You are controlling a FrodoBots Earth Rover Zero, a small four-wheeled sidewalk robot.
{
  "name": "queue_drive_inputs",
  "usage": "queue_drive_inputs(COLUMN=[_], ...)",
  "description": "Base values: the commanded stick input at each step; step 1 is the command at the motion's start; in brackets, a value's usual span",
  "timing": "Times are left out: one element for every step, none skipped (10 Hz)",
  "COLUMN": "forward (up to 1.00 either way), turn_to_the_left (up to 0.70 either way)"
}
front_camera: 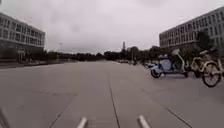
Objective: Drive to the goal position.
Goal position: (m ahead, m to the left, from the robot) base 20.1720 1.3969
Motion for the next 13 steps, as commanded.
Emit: queue_drive_inputs(forward=[1.0, 1.0, 1.0, 1.0, 1.0, 1.0, 1.0, 1.0, 1.0, 0.0, 0.0, 0.0, 0.0], turn_to_the_left=[0.0, 0.0, 0.0, 0.0, 0.0, 0.0, 0.0, 0.0, 0.0, 0.0, 0.0, 0.0, 0.0])
